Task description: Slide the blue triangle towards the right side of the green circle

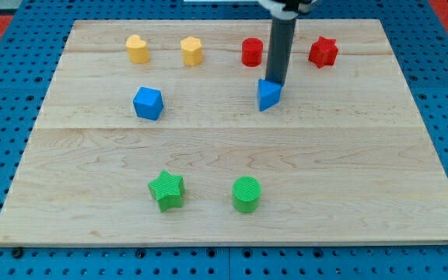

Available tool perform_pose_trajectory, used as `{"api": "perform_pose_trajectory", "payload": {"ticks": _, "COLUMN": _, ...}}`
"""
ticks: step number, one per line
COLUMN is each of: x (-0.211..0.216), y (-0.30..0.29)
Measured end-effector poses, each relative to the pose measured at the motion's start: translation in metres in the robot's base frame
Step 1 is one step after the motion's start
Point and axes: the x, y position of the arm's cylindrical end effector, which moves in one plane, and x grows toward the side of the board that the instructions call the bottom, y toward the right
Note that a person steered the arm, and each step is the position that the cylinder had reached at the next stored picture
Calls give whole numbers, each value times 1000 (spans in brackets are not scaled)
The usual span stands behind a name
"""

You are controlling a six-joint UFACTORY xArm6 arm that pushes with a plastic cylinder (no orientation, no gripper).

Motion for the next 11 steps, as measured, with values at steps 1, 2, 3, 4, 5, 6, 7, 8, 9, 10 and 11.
{"api": "perform_pose_trajectory", "payload": {"ticks": 1, "x": 37, "y": -20}}
{"api": "perform_pose_trajectory", "payload": {"ticks": 2, "x": 44, "y": -74}}
{"api": "perform_pose_trajectory", "payload": {"ticks": 3, "x": 54, "y": -129}}
{"api": "perform_pose_trajectory", "payload": {"ticks": 4, "x": 80, "y": -87}}
{"api": "perform_pose_trajectory", "payload": {"ticks": 5, "x": 86, "y": -48}}
{"api": "perform_pose_trajectory", "payload": {"ticks": 6, "x": 42, "y": -47}}
{"api": "perform_pose_trajectory", "payload": {"ticks": 7, "x": 64, "y": -15}}
{"api": "perform_pose_trajectory", "payload": {"ticks": 8, "x": 112, "y": 24}}
{"api": "perform_pose_trajectory", "payload": {"ticks": 9, "x": 125, "y": 35}}
{"api": "perform_pose_trajectory", "payload": {"ticks": 10, "x": 125, "y": 16}}
{"api": "perform_pose_trajectory", "payload": {"ticks": 11, "x": 146, "y": 23}}
